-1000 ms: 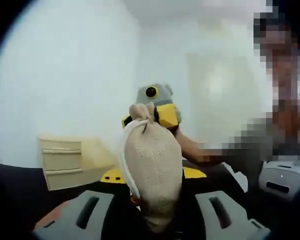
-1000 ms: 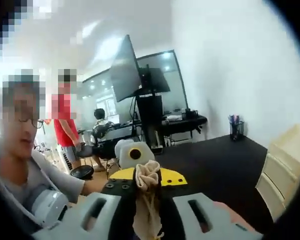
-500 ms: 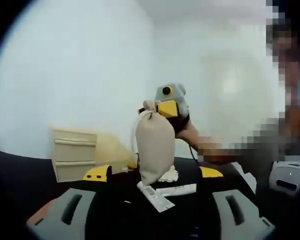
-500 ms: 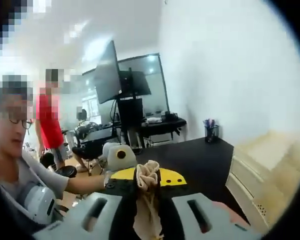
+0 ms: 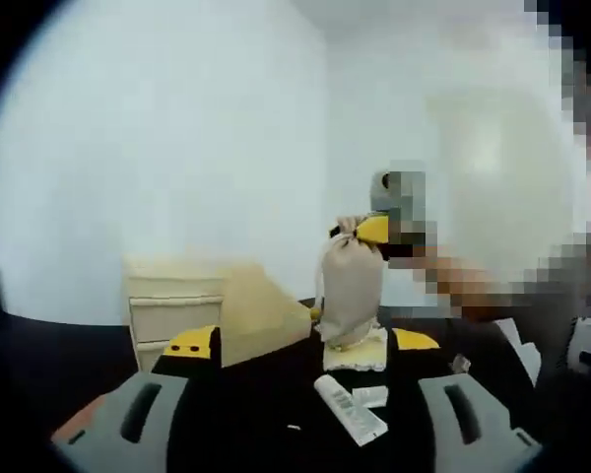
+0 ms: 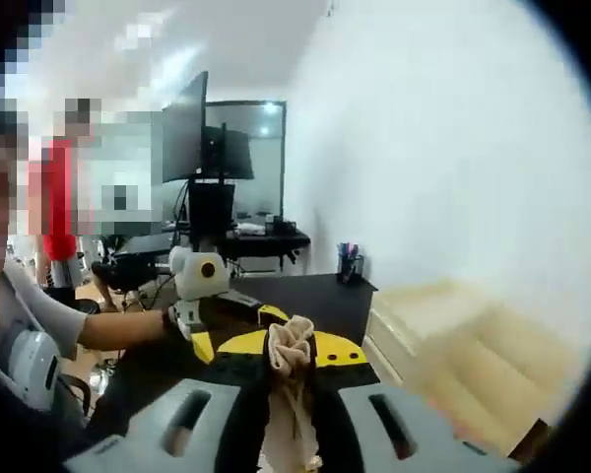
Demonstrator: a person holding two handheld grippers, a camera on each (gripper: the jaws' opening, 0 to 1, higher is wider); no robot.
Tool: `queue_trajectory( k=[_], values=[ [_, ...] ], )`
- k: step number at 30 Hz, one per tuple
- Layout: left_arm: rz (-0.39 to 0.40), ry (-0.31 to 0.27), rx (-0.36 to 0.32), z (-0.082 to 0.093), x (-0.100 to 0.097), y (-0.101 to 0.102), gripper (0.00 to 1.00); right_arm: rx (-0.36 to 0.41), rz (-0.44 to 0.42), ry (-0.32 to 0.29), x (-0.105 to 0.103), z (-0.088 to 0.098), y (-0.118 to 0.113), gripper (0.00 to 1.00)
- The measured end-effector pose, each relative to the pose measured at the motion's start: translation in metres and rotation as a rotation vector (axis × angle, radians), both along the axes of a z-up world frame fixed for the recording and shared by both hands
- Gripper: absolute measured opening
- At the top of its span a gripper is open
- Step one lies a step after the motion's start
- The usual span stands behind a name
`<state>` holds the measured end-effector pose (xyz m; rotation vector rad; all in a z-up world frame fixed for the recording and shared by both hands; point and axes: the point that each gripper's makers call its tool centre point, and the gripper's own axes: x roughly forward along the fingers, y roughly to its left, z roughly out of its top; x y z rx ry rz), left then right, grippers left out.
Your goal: Open the drawer, pick up the cosmetic bottles from the table one by one, place them into the drawer, release the gripper, close the drawer, and move the gripper away
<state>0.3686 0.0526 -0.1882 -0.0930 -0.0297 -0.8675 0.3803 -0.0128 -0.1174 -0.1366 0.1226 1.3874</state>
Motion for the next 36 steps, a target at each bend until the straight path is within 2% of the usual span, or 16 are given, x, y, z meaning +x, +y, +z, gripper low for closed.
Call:
queue_trajectory(
  k=[3,6,8,12,16,19,22,26,31,32,35,36],
  values=[
    [0.013,0.008,-0.007,-0.001,0.011,-0.006,0.68,0.019,-0.063,0.021,0.020,0.004,-0.016,0.12],
    [0.033,0.055,-0.017,-0.010,0.024,-0.010,0.70,0.027,-0.124,0.039,0.040,0.004,-0.030,0.12],
    [0.043,0.083,-0.008,-0.016,0.030,-0.013,0.72,0.034,-0.148,0.043,0.049,0.004,-0.038,0.12],
    [0.066,0.115,0.063,-0.028,0.037,-0.018,0.76,0.049,-0.179,0.045,0.063,0.008,-0.053,0.12],
    [0.100,0.153,0.047,-0.034,0.050,-0.017,0.77,0.031,-0.226,0.036,0.081,0.005,-0.067,0.12],
    [0.099,0.171,0.054,-0.037,0.048,-0.023,0.78,0.028,-0.259,0.043,0.100,0.003,-0.077,0.12],
    [0.099,0.163,0.077,-0.031,0.044,-0.028,0.79,0.030,-0.289,0.040,0.121,0.008,-0.086,0.12],
    [0.167,0.189,0.121,-0.034,0.058,-0.022,0.77,0.054,-0.319,0.028,0.136,0.017,-0.086,0.12],
    [0.161,0.215,0.153,-0.034,0.065,-0.033,0.77,0.052,-0.338,-0.029,0.155,0.030,-0.081,0.12],
    [0.146,0.219,0.172,-0.034,0.064,-0.037,0.77,0.054,-0.310,-0.062,0.158,0.034,-0.078,0.12],
    [0.101,0.247,0.217,-0.034,0.060,-0.051,0.78,0.048,-0.282,-0.075,0.165,0.035,-0.074,0.12],
    [0.099,0.239,0.220,-0.031,0.060,-0.054,0.78,0.047,-0.277,-0.076,0.171,0.035,-0.074,0.12]
  ],
)
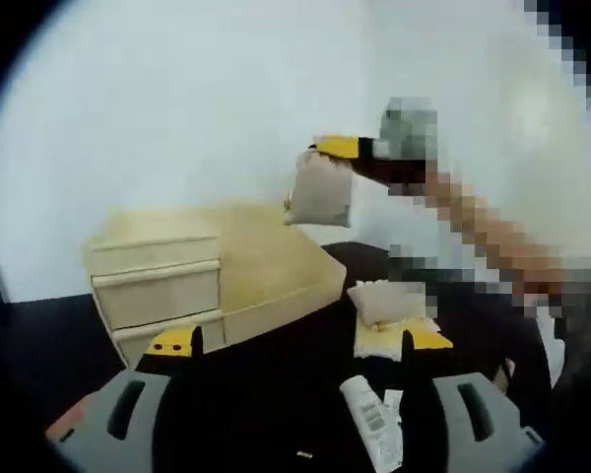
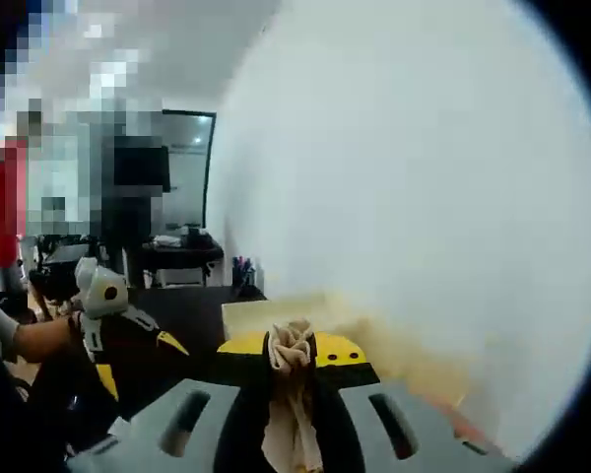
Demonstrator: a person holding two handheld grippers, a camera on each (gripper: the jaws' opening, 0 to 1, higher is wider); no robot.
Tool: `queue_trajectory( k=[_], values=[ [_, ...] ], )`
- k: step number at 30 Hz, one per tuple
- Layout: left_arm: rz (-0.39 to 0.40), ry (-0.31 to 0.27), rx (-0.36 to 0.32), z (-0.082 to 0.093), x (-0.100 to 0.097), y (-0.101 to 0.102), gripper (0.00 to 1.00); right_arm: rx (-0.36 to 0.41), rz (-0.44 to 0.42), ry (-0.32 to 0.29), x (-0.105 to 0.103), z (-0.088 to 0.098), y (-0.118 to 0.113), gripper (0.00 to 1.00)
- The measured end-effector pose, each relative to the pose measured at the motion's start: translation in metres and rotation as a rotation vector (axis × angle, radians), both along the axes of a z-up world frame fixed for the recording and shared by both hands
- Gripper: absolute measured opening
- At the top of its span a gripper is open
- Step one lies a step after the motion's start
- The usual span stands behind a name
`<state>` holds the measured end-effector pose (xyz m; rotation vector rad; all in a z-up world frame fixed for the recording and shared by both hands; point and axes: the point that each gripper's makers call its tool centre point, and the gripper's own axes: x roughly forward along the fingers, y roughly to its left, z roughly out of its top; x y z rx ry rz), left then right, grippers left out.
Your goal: Open the drawer, pick up the cosmetic bottles from the table one by one, place them into the drawer, release the gripper, close the drawer, and move the gripper away
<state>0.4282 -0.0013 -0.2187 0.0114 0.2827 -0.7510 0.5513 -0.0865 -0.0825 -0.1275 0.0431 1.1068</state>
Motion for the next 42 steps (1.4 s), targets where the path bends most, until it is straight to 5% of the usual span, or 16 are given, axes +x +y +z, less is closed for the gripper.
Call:
queue_trajectory(
  k=[6,10,22,33,42],
  values=[
    [-0.002,0.036,0.022,0.016,-0.003,-0.011,0.77,-0.004,0.018,-0.004,0.026,-0.002,0.000,0.12],
    [0.096,0.091,0.029,0.017,0.002,0.000,0.75,-0.005,-0.018,-0.011,0.054,-0.003,-0.007,0.12],
    [0.070,0.060,0.106,0.047,0.001,-0.006,0.73,-0.080,-0.088,-0.056,0.125,-0.015,-0.017,0.11],
    [0.032,0.032,0.141,0.054,-0.006,-0.011,0.73,-0.247,-0.094,-0.111,0.138,-0.035,-0.004,0.11],
    [0.014,0.048,0.142,0.042,0.001,-0.012,0.71,-0.320,-0.095,-0.097,0.139,-0.076,-0.001,0.11]
  ],
)
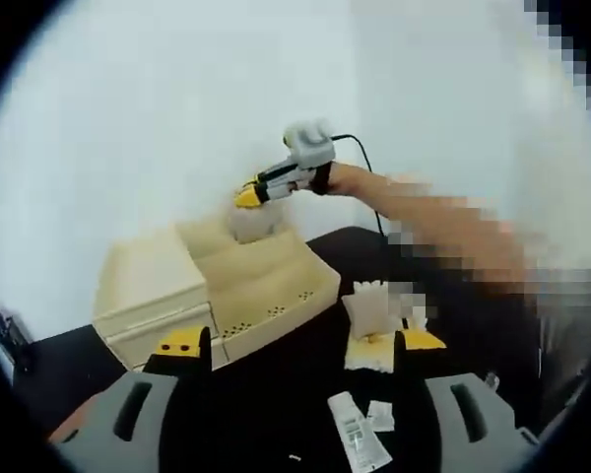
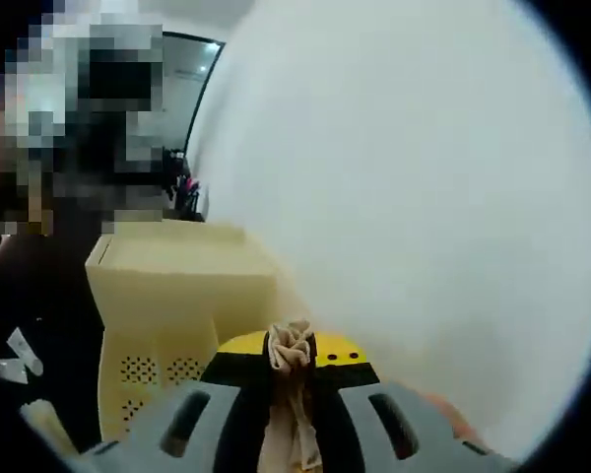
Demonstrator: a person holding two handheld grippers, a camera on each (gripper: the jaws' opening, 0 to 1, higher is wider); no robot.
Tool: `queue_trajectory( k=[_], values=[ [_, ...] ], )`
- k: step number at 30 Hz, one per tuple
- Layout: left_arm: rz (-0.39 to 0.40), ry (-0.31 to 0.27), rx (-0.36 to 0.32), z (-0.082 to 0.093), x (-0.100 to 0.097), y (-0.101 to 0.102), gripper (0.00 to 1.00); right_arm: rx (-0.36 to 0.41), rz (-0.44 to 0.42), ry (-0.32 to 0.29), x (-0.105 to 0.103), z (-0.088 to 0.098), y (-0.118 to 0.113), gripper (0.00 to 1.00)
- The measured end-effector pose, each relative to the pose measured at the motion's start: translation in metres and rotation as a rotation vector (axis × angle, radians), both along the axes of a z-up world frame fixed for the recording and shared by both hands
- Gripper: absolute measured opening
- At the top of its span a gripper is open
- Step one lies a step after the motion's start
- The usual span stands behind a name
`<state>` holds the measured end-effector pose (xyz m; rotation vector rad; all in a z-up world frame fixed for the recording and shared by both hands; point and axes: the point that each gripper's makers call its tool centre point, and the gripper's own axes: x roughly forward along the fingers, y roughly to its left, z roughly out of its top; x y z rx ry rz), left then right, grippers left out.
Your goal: Open the drawer, pick up the cosmetic bottles from the table one by one, place them into the drawer, release the gripper, close the drawer, and move the gripper away
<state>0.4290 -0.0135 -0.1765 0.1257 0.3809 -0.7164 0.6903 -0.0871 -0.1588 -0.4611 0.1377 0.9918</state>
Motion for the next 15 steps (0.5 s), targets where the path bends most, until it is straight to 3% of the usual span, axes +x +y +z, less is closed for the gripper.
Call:
queue_trajectory(
  k=[15],
  values=[
    [0.007,0.002,0.016,-0.005,0.004,0.006,0.69,0.043,-0.012,0.096,-0.015,-0.041,0.005,0.13]
  ],
)
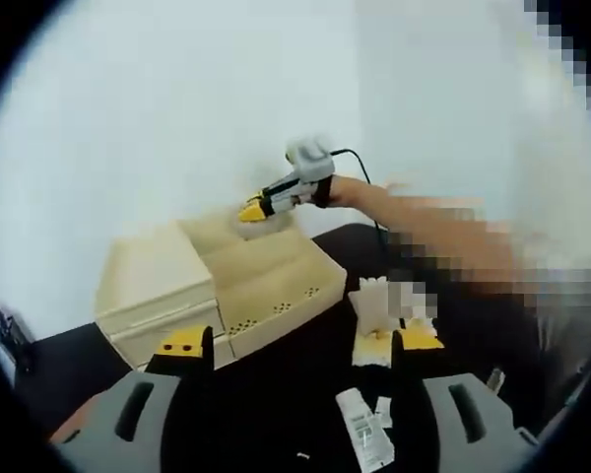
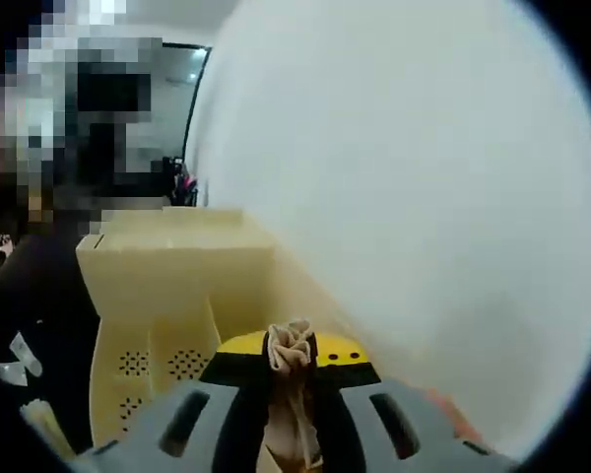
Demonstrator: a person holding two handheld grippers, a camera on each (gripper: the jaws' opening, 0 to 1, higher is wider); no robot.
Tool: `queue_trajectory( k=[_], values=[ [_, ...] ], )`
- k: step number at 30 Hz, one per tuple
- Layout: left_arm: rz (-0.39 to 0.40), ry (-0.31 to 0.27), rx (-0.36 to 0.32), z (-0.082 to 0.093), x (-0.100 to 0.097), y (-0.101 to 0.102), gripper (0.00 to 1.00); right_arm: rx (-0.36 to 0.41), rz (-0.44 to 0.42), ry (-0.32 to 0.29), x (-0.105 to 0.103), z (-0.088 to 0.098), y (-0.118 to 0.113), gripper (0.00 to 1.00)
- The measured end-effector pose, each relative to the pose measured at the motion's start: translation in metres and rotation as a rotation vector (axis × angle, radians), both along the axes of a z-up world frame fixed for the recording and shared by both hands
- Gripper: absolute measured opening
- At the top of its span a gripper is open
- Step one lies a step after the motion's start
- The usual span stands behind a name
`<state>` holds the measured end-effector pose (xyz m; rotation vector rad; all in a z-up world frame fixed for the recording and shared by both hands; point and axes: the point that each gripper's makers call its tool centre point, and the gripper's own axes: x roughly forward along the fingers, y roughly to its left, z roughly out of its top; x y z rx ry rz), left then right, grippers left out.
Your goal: Open the drawer, pick up the cosmetic bottles from the table one by one, place them into the drawer, release the gripper, close the drawer, and move the gripper away
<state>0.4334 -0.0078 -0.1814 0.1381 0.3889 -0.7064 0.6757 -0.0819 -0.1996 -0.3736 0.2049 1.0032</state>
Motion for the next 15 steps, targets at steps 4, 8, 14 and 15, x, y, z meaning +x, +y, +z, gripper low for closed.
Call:
queue_trajectory(
  k=[4,8,14,15],
  values=[
    [-0.007,-0.001,-0.002,0.000,0.000,-0.002,0.69,-0.006,-0.015,0.006,-0.004,-0.003,-0.003,0.14],
    [-0.012,-0.001,0.001,-0.001,0.001,-0.002,0.68,-0.047,-0.018,-0.007,-0.010,-0.007,-0.004,0.14],
    [-0.017,-0.004,0.008,-0.001,0.001,-0.003,0.68,-0.179,0.013,-0.045,-0.021,-0.013,-0.001,0.13],
    [-0.017,-0.004,0.010,-0.002,0.001,-0.003,0.67,-0.198,0.004,-0.050,-0.021,-0.013,-0.002,0.13]
  ],
)
